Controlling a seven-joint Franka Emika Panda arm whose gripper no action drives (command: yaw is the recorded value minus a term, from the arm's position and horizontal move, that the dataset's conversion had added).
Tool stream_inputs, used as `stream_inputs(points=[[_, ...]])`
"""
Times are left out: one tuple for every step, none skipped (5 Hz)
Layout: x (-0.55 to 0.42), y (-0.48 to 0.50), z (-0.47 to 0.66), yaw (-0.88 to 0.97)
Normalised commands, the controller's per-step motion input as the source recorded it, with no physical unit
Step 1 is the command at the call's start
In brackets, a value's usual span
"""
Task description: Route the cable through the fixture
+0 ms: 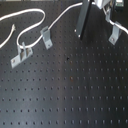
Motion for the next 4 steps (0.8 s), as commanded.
stream_inputs(points=[[-0.09,-0.213,0.28,-0.15],[-0.208,-0.258,0.12,-0.04],[-0.104,-0.087,0.0,0.08],[-0.266,-0.337,-0.08,0.11]])
